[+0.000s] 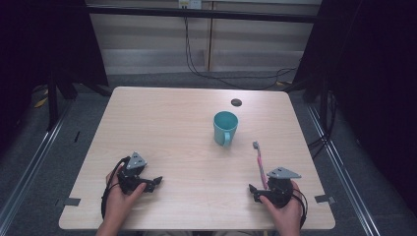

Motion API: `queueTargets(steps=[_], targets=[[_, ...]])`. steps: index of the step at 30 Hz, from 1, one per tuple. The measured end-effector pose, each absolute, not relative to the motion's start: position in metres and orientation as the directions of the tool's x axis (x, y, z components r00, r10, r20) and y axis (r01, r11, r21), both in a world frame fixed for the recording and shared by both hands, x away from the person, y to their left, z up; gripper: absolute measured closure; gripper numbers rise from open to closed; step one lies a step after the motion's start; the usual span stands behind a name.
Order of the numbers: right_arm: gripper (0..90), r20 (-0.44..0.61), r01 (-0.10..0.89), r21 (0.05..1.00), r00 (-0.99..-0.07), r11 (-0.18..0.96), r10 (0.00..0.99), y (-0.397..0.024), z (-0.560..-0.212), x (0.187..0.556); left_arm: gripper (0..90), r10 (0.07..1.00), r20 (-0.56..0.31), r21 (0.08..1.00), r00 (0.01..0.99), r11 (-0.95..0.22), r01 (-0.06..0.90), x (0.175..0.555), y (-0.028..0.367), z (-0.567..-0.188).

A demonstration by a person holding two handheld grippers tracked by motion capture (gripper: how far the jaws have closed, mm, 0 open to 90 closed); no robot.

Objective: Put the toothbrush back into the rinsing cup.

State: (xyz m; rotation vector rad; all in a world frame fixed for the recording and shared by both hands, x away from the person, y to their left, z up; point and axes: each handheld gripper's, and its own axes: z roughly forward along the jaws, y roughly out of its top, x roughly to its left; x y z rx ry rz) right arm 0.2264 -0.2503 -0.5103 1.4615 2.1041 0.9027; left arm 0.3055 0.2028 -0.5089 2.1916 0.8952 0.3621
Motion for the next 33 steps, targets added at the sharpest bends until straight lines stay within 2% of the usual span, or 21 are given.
queueTargets(steps=[7,9,16,21,22,33], targets=[[12.6,0.022,0.677,0.698,-0.347,0.233,0.938,-0.248,-0.508,0.227,14.4,0.696,-0.015,0.720,0.718,-0.491,0.491,0.305,0.203,-0.509],[17.5,0.035,0.707,0.668,-0.341,0.231,0.939,-0.248,-0.502,0.230,14.4,0.696,-0.014,0.719,0.718,-0.492,0.491,0.305,0.203,-0.509],[20.0,0.079,0.740,0.642,-0.323,0.200,0.943,-0.254,-0.486,0.243,14.4,0.696,-0.014,0.719,0.718,-0.492,0.491,0.305,0.203,-0.509],[24.6,0.075,0.775,0.594,-0.318,0.214,0.945,-0.255,-0.473,0.258,14.4,0.696,-0.014,0.719,0.718,-0.492,0.491,0.305,0.203,-0.509],[27.4,0.101,0.793,0.576,-0.311,0.199,0.945,-0.255,-0.469,0.264,14.4,0.696,-0.014,0.719,0.718,-0.492,0.491,0.305,0.203,-0.509],[35.5,0.063,0.841,0.488,-0.300,0.233,0.952,-0.251,-0.460,0.291,14.4,0.696,-0.014,0.720,0.718,-0.491,0.490,0.305,0.203,-0.509]])
